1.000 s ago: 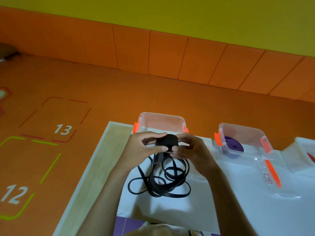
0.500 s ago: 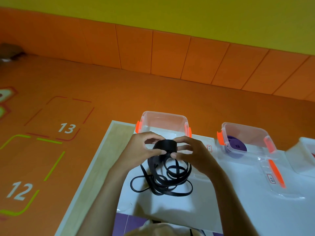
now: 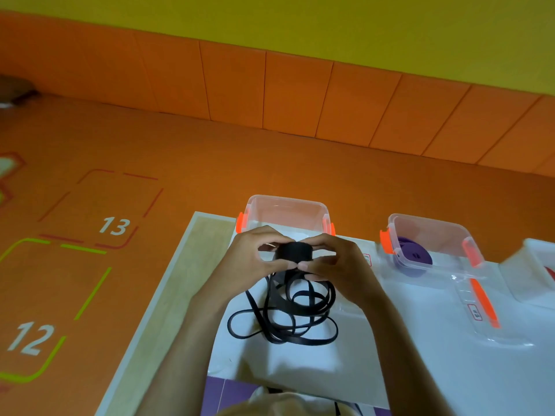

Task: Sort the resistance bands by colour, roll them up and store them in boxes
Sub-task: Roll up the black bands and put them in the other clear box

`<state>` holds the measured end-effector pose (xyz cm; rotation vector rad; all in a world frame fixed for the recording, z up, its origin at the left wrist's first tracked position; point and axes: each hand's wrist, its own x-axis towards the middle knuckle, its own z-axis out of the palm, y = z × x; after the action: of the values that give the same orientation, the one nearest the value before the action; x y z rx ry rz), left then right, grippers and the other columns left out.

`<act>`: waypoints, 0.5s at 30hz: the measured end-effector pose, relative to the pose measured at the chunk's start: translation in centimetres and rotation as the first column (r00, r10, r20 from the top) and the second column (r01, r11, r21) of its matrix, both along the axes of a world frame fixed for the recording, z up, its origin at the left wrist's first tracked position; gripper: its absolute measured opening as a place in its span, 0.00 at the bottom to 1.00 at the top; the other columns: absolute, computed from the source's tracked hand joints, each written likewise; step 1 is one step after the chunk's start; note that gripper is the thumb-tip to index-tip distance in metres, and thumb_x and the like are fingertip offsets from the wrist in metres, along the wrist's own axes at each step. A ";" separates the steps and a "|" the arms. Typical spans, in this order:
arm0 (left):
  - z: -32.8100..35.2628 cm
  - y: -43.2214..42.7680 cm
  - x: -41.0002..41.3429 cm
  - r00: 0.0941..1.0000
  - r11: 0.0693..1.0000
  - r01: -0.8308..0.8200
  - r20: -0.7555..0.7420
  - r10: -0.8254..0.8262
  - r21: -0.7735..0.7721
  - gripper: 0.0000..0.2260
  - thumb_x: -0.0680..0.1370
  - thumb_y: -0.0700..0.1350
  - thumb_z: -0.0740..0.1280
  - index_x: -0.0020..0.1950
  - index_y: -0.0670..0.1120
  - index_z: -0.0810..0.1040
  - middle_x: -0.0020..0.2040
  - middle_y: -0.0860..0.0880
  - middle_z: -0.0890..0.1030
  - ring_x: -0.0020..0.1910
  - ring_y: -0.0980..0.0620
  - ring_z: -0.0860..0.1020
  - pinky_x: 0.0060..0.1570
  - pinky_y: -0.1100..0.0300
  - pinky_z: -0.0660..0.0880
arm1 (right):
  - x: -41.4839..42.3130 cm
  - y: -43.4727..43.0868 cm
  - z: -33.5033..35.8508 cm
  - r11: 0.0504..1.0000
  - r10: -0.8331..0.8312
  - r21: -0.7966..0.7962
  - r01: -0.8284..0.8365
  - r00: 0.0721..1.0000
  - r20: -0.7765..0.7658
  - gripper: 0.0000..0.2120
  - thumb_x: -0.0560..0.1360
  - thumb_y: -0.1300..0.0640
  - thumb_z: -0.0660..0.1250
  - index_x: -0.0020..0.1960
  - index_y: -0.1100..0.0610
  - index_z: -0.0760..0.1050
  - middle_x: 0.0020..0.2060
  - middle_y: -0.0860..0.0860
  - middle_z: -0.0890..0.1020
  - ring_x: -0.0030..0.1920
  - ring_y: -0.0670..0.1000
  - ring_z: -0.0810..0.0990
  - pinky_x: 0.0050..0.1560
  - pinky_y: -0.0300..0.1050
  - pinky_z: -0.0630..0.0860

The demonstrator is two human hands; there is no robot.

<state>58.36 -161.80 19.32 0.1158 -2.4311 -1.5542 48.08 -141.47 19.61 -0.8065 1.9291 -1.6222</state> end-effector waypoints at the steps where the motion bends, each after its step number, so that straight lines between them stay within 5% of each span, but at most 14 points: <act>1: 0.0 0.0 0.0 0.999 0.998 -0.029 -0.017 0.030 0.055 0.17 0.71 0.45 0.83 0.59 0.52 0.87 0.53 0.58 0.86 0.57 0.55 0.83 0.60 0.60 0.79 | 0.0 0.1 0.1 0.998 -0.021 -0.056 0.026 0.997 0.081 0.13 0.73 0.61 0.80 0.54 0.48 0.84 0.54 0.50 0.87 0.49 0.57 0.89 0.47 0.47 0.86; 5: 0.0 -0.8 0.2 0.999 0.967 -0.029 0.025 0.024 0.252 0.17 0.70 0.43 0.84 0.58 0.51 0.88 0.54 0.54 0.88 0.55 0.53 0.87 0.59 0.60 0.82 | 0.0 0.7 -0.7 0.983 0.035 -0.184 0.023 0.950 0.311 0.13 0.73 0.62 0.78 0.57 0.57 0.81 0.57 0.59 0.85 0.55 0.66 0.87 0.50 0.54 0.87; 10: -0.1 -0.5 0.1 0.995 0.959 -0.050 0.099 0.023 0.278 0.18 0.69 0.41 0.84 0.58 0.51 0.88 0.50 0.51 0.89 0.51 0.51 0.87 0.56 0.59 0.83 | -0.3 0.6 -0.7 0.999 -0.005 0.035 -0.001 0.986 0.166 0.13 0.69 0.54 0.82 0.53 0.50 0.84 0.51 0.52 0.88 0.51 0.56 0.89 0.46 0.46 0.86; 15: -0.2 0.9 -0.4 0.995 0.907 -0.098 0.021 0.098 0.409 0.17 0.72 0.40 0.82 0.59 0.51 0.87 0.53 0.53 0.89 0.54 0.55 0.87 0.52 0.67 0.80 | -0.5 0.2 -0.7 0.973 -0.148 -0.129 0.191 0.948 0.281 0.21 0.63 0.46 0.86 0.49 0.56 0.85 0.50 0.58 0.87 0.50 0.61 0.89 0.48 0.47 0.86</act>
<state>57.92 -160.88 19.14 0.3090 -2.0248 -1.9910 47.56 -141.24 18.92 -0.4543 1.7342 -1.8956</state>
